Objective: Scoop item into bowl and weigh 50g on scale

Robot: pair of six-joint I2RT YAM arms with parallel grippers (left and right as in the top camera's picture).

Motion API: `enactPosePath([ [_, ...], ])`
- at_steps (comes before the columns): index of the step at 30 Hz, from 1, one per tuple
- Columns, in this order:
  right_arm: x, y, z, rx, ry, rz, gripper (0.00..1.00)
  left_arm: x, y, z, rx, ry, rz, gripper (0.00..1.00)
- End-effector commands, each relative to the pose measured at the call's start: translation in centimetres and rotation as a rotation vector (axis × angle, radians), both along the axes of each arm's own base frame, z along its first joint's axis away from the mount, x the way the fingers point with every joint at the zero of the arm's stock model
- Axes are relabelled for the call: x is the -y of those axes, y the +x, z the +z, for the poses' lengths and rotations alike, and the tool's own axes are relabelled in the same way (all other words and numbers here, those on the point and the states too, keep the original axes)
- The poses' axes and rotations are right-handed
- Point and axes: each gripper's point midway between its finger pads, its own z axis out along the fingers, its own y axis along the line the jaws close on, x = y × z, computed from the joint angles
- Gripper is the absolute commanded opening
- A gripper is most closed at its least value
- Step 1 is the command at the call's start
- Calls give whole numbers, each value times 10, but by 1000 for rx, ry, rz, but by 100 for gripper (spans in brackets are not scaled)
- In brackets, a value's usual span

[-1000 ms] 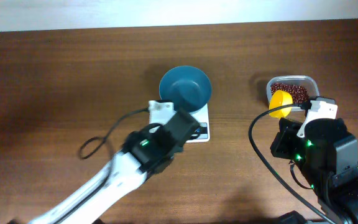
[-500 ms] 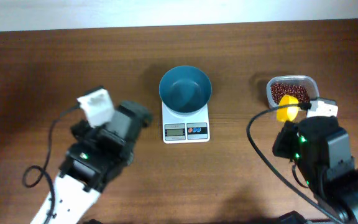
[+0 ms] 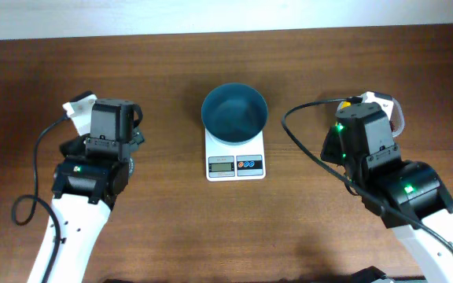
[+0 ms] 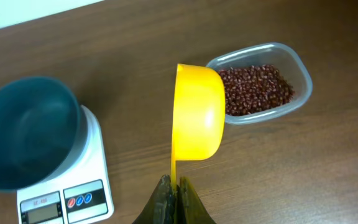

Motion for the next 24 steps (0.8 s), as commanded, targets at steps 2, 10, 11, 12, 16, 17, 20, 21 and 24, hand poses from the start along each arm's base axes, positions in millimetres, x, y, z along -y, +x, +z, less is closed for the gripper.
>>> enactPosePath([
  [2, 31, 2, 26, 79, 55, -131, 4, 45, 3, -16, -88, -103, -291, 70],
  [10, 74, 1, 28, 84, 118, -255, 4, 152, -15, -31, -161, -229, -627, 23],
  [11, 78, 1, 28, 84, 118, -267, 4, 164, -17, -37, -182, -222, -658, 19],
  [12, 81, 0, 28, 82, 107, -265, 4, 175, -19, -45, -206, -217, -686, 11],
  [16, 82, 0, 28, 77, 91, -252, 4, 208, -20, -83, -308, -193, -755, 0],
  [17, 82, 0, 28, 77, 91, -252, 4, 214, -21, -92, -330, -187, -766, 0],
  [20, 82, 1, 29, 84, 92, -252, 4, 233, -23, -121, -398, -174, -804, 0],
  [21, 82, 2, 30, 88, 91, -251, 4, 238, -23, -127, -407, -170, -814, 0],
  [24, 82, 3, 31, 95, 91, -250, 4, 255, -27, -147, -439, -155, -850, 0],
])
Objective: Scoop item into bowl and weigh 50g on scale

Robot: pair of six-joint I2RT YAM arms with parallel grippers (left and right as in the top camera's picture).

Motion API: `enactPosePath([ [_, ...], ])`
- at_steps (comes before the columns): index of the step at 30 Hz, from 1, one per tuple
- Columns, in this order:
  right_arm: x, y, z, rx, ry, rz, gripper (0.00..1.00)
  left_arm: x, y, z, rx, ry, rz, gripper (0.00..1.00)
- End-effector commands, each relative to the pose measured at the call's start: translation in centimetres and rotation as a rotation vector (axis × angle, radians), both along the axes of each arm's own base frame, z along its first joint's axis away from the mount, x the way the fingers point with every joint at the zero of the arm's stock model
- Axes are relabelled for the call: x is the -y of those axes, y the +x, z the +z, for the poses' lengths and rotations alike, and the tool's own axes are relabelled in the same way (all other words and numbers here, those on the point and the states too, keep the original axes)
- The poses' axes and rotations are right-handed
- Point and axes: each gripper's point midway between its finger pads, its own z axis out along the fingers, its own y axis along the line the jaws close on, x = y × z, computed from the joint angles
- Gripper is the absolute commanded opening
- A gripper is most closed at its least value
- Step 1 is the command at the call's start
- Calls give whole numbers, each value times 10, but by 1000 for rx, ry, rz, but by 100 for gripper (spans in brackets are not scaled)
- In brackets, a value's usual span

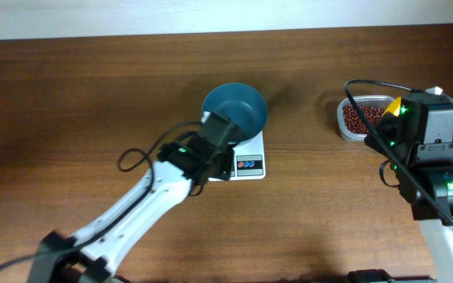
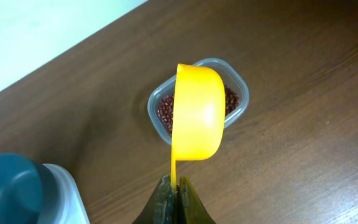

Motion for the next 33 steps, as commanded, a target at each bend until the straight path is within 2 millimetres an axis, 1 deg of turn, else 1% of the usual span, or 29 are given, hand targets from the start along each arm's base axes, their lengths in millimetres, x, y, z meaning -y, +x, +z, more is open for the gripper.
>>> enactPosePath([
  [1, 2, 1, 14, 40, -6, 4, 4, 21, -9, -23, -33, 15, -62, 0],
  [4, 3, 2, 15, 34, -35, 22, 4, 37, -4, -21, 6, -13, -86, 0],
  [6, 3, 2, 14, 24, -58, 43, 4, 42, -2, -21, 23, -16, -92, 0],
  [9, 3, 2, 15, 25, -59, 44, 4, 37, 1, -29, 26, 22, -77, 0],
  [14, 3, 6, 19, 38, -88, 70, 4, 29, 1, -53, -2, 90, -64, 0],
  [19, 3, 13, 27, 84, -88, 68, 4, 28, 2, -67, -19, 110, -62, 0],
  [22, 3, 15, 28, 90, -88, 68, 4, 27, 1, -76, -33, 123, -63, 0],
  [26, 2, 17, 26, 86, -85, 72, 4, 34, 9, -80, -9, 105, -67, 0],
  [29, 1, 18, 26, 86, -83, 74, 4, 41, 16, -77, 24, 79, -68, 0],
  [33, 1, 18, 27, 91, -83, 73, 4, 44, 21, -74, 47, 67, -68, 0],
])
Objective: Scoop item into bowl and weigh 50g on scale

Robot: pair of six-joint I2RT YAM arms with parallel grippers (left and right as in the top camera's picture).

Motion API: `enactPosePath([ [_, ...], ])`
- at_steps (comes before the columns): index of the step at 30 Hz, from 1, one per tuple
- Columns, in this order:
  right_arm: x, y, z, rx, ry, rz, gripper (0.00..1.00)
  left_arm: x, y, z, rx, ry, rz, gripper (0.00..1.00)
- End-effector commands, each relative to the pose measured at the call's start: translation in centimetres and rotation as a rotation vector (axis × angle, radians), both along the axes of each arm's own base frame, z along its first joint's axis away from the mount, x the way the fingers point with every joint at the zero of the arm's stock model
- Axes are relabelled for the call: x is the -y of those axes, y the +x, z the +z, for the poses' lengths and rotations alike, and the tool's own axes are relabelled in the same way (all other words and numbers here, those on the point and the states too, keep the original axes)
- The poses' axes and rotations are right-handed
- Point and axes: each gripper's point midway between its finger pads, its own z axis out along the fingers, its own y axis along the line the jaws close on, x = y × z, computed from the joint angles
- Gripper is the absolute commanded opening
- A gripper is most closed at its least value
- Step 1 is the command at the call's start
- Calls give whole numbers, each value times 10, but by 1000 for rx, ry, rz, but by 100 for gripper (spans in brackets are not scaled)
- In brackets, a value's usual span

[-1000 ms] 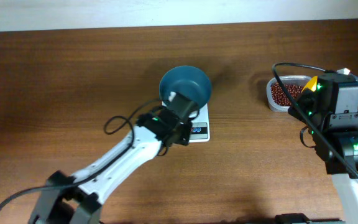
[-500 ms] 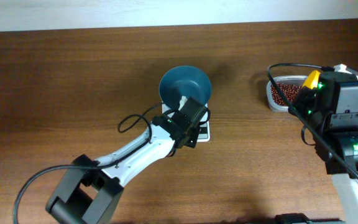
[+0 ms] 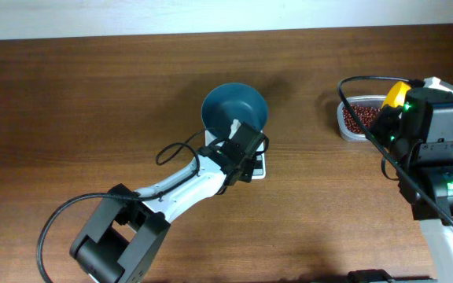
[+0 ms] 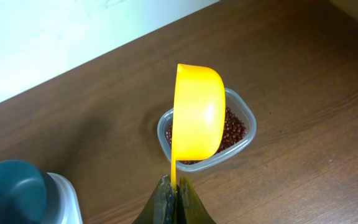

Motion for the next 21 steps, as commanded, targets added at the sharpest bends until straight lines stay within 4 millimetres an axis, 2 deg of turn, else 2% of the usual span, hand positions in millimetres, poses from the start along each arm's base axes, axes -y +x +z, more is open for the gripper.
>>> enactPosePath([
  [1, 2, 3, 10, 24, -2, -2, 4, -2, 1, -6, 9, 20, -9, 0],
  [7, 2, 3, 10, 24, -2, -2, 4, 0, 2, -5, 15, 8, -11, 0],
  [13, 2, 3, 10, 24, -3, -3, 4, -1, -1, -20, -16, 26, -14, 0],
  [21, 2, 3, 10, 24, -3, -2, 4, 6, -7, -22, -36, 8, -36, 0],
])
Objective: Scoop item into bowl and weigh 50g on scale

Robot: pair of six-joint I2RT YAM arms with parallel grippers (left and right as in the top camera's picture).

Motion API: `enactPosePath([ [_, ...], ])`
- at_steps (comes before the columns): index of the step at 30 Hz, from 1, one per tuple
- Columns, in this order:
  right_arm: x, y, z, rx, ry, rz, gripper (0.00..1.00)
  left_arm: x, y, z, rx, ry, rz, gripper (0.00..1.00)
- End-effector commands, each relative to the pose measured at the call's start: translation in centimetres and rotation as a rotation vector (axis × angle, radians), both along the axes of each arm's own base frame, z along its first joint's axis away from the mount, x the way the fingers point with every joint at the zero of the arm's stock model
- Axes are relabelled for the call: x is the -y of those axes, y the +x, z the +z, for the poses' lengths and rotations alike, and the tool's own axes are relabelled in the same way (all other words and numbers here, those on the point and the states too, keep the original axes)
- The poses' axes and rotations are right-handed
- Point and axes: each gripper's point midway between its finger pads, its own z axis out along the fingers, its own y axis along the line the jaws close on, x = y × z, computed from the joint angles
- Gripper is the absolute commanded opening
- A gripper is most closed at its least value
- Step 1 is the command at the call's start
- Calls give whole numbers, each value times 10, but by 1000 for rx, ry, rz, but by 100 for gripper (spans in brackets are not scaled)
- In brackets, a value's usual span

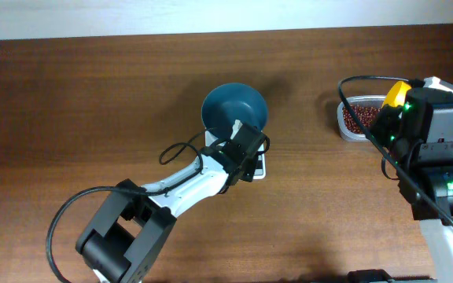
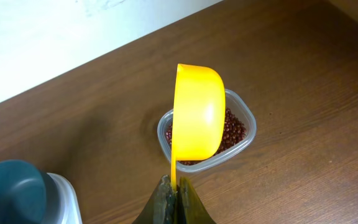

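A blue bowl (image 1: 234,112) stands on a white scale (image 2: 67,200) at mid table. My left gripper (image 1: 248,152) lies over the scale's front panel, just below the bowl; its fingers are too dark and small to tell open from shut. My right gripper (image 2: 174,182) is shut on the thin handle of a yellow scoop (image 2: 197,112). The scoop is turned on its side above a clear container of red beans (image 2: 234,129), which sits at the table's right (image 1: 355,118). No beans show in the scoop or in the bowl.
The left arm (image 1: 187,179) stretches diagonally from the lower left across the table to the scale, trailing a black cable (image 1: 61,228). The right arm's body (image 1: 439,181) fills the lower right. A pale wall runs along the table's far edge (image 2: 73,37).
Hardly anything differs. The left arm's lower links have shifted slightly while its gripper stays over the scale's front. The scoop still hangs above the bean container.
At first the left arm rested at the table's left and my right gripper held the scoop between scale and container. Then the left gripper was at the scale's display and the scoop nearer the beans. Later it lay over the panel's right side, the scoop above the container, as now.
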Motion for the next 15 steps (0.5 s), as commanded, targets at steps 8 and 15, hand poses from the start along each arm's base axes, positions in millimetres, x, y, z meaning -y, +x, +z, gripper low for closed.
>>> enactPosePath([
  [8, 2, 2, 9, 22, -1, -4, 4, 3, -10, -11, -34, 6, -35, 0],
  [15, 2, 2, 9, 21, -1, -4, 4, 5, -12, -11, -45, -2, -41, 0],
])
